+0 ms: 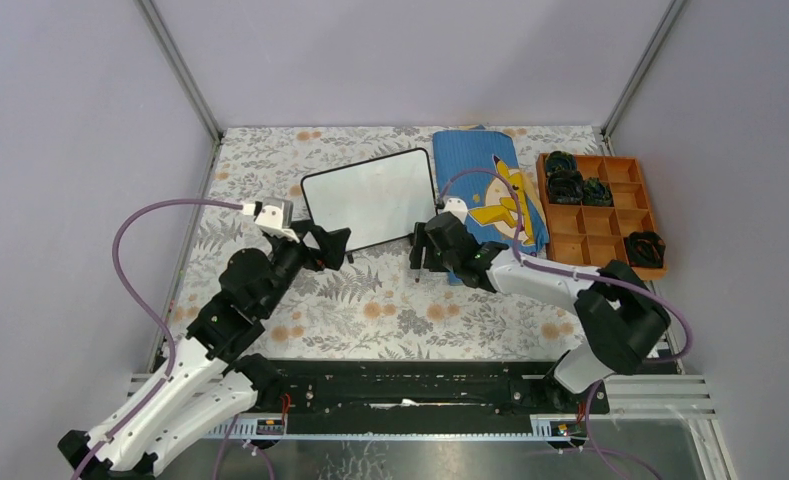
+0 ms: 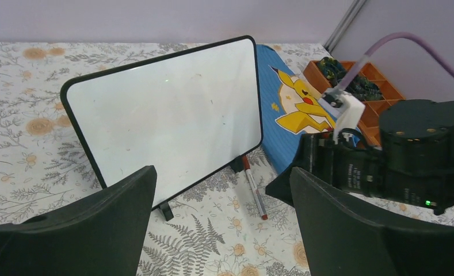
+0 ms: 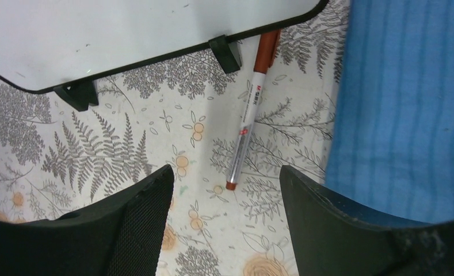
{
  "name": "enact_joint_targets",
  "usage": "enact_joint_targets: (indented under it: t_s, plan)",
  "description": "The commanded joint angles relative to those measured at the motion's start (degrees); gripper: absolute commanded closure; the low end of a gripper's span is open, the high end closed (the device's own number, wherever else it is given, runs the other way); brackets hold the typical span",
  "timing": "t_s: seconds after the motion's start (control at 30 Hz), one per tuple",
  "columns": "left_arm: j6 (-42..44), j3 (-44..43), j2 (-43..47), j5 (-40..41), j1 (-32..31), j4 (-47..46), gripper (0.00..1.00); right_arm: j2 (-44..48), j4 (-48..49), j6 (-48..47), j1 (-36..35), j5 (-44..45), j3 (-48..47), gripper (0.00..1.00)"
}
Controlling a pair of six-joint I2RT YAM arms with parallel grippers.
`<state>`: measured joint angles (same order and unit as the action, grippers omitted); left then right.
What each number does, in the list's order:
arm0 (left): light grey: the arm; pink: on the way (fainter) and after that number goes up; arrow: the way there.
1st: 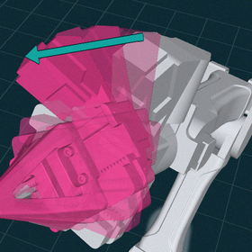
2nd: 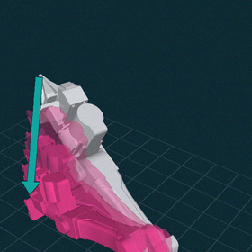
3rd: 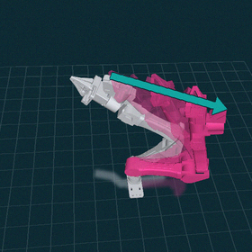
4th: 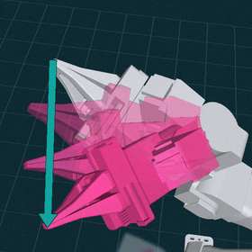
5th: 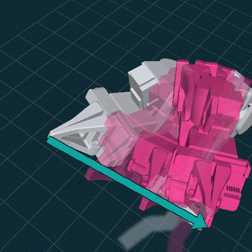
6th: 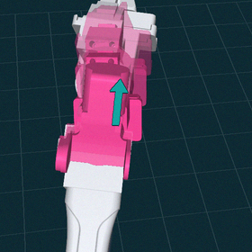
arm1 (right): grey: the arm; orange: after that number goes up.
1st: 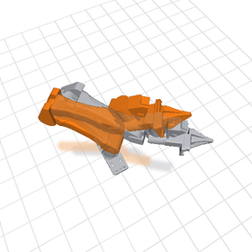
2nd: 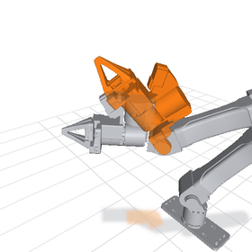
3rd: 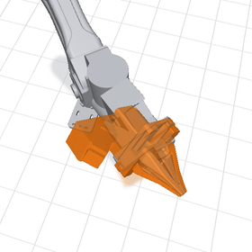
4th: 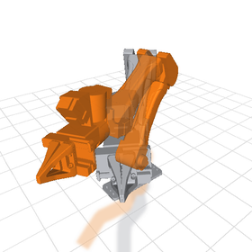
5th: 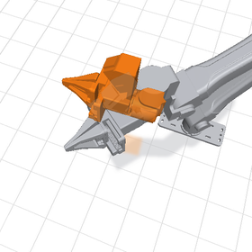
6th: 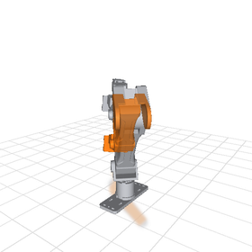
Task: Write a sentence on the whiteboard
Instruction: Open the whiteboard marker at the center of the board.
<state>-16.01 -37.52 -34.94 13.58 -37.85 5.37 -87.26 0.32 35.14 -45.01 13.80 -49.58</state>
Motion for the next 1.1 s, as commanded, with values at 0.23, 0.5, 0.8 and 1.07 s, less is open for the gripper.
enact_joint_targets:
  t_s: [0.23, 0.5, 0.8, 1.07]
  plan:
    - [1.49, 0.9, 3.03, 1.05, -0.08, -2.26, 0.07, -11.42, -3.25, 3.01, -0.14, 1.1, -8.79, 0.36]
    - [1.31, 0.65, 2.42, 1.23, -0.12, -1.85, 0.08, -15.07, -4.01, 1.45, -0.08, 2.06, -9.91, 0.45]
    - [1.42, 0.67, 1.99, 1.68, -0.12, -1.64, 0.08, -15.74, -5.06, -2.91, -0.13, 2.13, -9.5, 0.64]
    - [1.51, 0.52, 1.29, 1.51, -0.12, -1.43, 0.08, -12.41, -6.17, -5.61, -0.13, -0.41, -4.94, 0.77]
